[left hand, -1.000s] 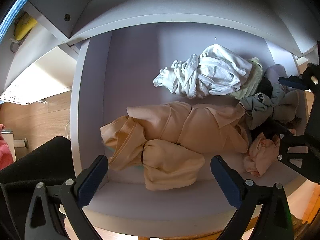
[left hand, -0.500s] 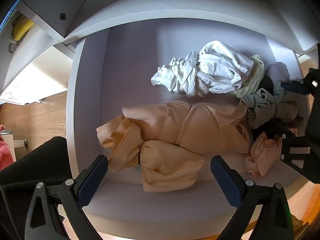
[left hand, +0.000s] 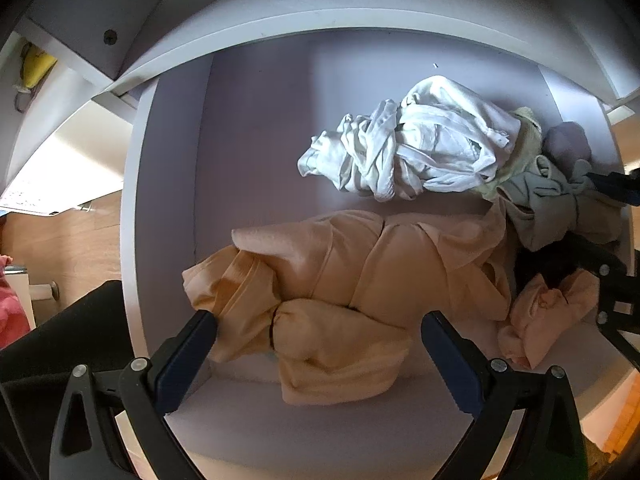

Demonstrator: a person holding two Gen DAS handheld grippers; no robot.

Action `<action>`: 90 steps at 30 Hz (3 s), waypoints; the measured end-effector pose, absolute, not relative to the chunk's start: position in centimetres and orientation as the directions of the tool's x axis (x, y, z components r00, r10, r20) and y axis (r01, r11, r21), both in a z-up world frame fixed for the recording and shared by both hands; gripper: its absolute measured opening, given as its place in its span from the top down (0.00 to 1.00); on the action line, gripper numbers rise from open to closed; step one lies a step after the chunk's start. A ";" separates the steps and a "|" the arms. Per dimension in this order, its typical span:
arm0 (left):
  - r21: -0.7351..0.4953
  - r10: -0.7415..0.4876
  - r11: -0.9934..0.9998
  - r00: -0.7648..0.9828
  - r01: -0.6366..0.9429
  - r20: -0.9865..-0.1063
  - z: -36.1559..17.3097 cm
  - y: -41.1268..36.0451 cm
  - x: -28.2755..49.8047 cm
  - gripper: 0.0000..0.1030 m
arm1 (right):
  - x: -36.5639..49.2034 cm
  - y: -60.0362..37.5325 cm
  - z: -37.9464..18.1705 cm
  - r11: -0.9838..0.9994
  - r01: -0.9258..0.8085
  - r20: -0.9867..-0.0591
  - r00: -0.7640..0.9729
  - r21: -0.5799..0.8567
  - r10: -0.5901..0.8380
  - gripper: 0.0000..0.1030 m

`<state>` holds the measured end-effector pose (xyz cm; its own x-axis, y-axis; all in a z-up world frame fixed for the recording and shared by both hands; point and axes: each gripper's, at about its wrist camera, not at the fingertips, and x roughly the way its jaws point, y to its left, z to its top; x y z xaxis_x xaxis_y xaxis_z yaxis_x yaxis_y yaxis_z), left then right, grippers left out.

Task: Organize soft objects

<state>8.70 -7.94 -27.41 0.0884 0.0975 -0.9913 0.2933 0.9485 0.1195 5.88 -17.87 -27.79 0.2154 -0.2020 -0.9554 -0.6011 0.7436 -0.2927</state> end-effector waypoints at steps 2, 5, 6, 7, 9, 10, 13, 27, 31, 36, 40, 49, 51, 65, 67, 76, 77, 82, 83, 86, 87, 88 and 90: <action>0.118 0.096 0.949 0.089 0.294 -0.991 -27.7 -8.4 9.0 0.00 | 5.7 -18.1 -27.0 0.756 -0.587 -0.956 0.217 -0.291 -0.199 0.58; 0.109 0.086 0.949 0.091 0.295 -0.992 -28.1 -9.2 9.5 0.00 | 6.1 -18.6 -26.0 0.782 -0.558 -0.959 0.211 -0.277 -0.189 0.59; 0.105 0.082 0.949 0.092 0.296 -0.992 -28.2 -9.5 9.6 0.00 | 6.2 -18.7 -25.8 0.788 -0.550 -0.959 0.210 -0.275 -0.188 0.60; 0.099 0.075 0.950 0.092 0.296 -0.993 -28.3 -9.8 9.8 0.00 | 6.3 -18.8 -25.6 0.793 -0.544 -0.959 0.210 -0.275 -0.188 0.60; 0.090 0.065 0.950 0.094 0.298 -0.993 -28.5 -10.5 10.1 0.00 | 6.4 -19.1 -25.3 0.803 -0.530 -0.960 0.205 -0.271 -0.189 0.60; 0.089 0.063 0.950 0.095 0.300 -0.993 -28.6 -10.9 10.2 0.00 | 6.5 -19.2 -25.2 0.812 -0.521 -0.963 0.198 -0.264 -0.185 0.60; 0.088 0.060 0.948 0.101 0.306 -0.993 -29.1 -11.9 10.8 0.00 | 6.6 -19.5 -24.9 0.828 -0.503 -0.966 0.187 -0.248 -0.176 0.60; 0.085 0.044 0.933 0.126 0.349 -0.991 -30.7 -15.9 12.0 0.00 | 7.6 -20.1 -25.5 0.842 -0.476 -0.966 0.167 -0.254 -0.198 0.60; 0.083 0.038 0.929 0.130 0.361 -0.991 -30.8 -16.9 11.3 0.00 | 7.5 -19.7 -25.6 0.843 -0.473 -0.965 0.165 -0.258 -0.203 0.60; 0.076 0.031 0.927 0.128 0.368 -0.991 -31.3 -18.1 10.4 0.00 | 7.1 -20.0 -26.1 0.843 -0.470 -0.964 0.167 -0.261 -0.205 0.60; 0.046 0.008 0.934 0.106 0.354 -0.994 -30.8 -16.2 9.6 0.00 | 7.1 -20.4 -25.6 0.855 -0.449 -0.965 0.166 -0.259 -0.205 0.60; -0.021 -0.046 0.944 0.069 0.329 -0.997 -31.3 -14.9 8.2 0.01 | 6.4 -22.1 -24.2 0.898 -0.379 -0.971 0.165 -0.225 -0.173 0.60; -0.047 -0.077 0.940 0.077 0.337 -0.994 -31.3 -14.9 8.0 0.01 | 6.6 -22.5 -24.5 0.901 -0.375 -0.973 0.164 -0.216 -0.166 0.60; -0.055 -0.080 0.926 0.053 0.373 -0.995 -32.5 -17.0 7.9 0.03 | 6.9 -22.5 -24.2 0.907 -0.376 -0.977 0.159 -0.190 -0.139 0.60; -0.065 -0.088 0.923 0.043 0.379 -0.995 -32.5 -16.7 7.9 0.07 | 6.7 -22.5 -23.6 0.910 -0.371 -0.978 0.164 -0.183 -0.130 0.60; -0.130 -0.153 0.933 0.043 0.335 -0.987 -29.6 -13.9 9.0 0.36 | 4.1 -23.9 -21.5 0.948 -0.279 -0.976 0.191 -0.156 -0.104 0.60; -0.136 -0.160 0.934 0.045 0.329 -0.986 -29.3 -13.6 9.0 0.36 | 3.8 -24.1 -21.4 0.950 -0.272 -0.976 0.191 -0.153 -0.103 0.60; -0.238 -0.243 0.952 0.008 0.191 -0.970 -27.2 -10.6 9.1 0.25 | 4.0 -24.9 -21.4 0.965 -0.229 -0.979 0.187 -0.129 -0.086 0.60; -0.265 -0.270 0.948 0.010 0.175 -0.963 -26.2 -10.5 8.7 0.17 | 4.2 -25.0 -21.4 0.966 -0.223 -0.978 0.189 -0.128 -0.086 0.60; -0.285 -0.293 0.947 0.033 0.150 -0.956 -24.7 -10.7 8.3 0.12 | 4.5 -25.3 -21.2 0.969 -0.213 -0.978 0.193 -0.125 -0.083 0.60; -0.283 -0.288 0.950 0.021 0.130 -0.957 -24.8 -10.8 8.2 0.12 | 4.6 -25.2 -21.2 0.970 -0.211 -0.978 0.194 -0.122 -0.081 0.60; -0.298 -0.299 0.950 -0.006 0.097 -0.954 -25.3 -10.8 8.2 0.13 | 4.6 -25.4 -21.3 0.970 -0.211 -0.978 0.194 -0.118 -0.077 0.60; -0.313 -0.311 0.950 -0.066 0.016 -0.948 -26.9 -10.8 8.1 0.22 | 4.7 -25.3 -21.3 0.971 -0.212 -0.978 0.198 -0.114 -0.072 0.60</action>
